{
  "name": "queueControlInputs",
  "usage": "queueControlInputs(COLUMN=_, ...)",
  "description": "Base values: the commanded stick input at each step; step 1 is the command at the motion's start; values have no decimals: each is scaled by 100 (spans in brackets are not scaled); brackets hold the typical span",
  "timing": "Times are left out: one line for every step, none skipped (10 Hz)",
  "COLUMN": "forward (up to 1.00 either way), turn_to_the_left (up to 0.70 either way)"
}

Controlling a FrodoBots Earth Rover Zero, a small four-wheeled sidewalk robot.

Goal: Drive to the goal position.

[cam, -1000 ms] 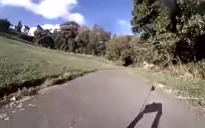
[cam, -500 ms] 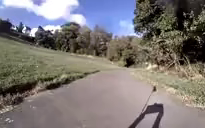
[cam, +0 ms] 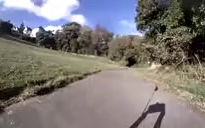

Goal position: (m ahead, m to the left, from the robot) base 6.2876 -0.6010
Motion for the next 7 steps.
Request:
queueControlInputs(forward=85, turn_to_the_left=0)
queueControlInputs(forward=85, turn_to_the_left=0)
queueControlInputs(forward=85, turn_to_the_left=0)
queueControlInputs(forward=85, turn_to_the_left=-3)
queueControlInputs(forward=85, turn_to_the_left=-16)
queueControlInputs(forward=85, turn_to_the_left=-29)
queueControlInputs(forward=85, turn_to_the_left=-34)
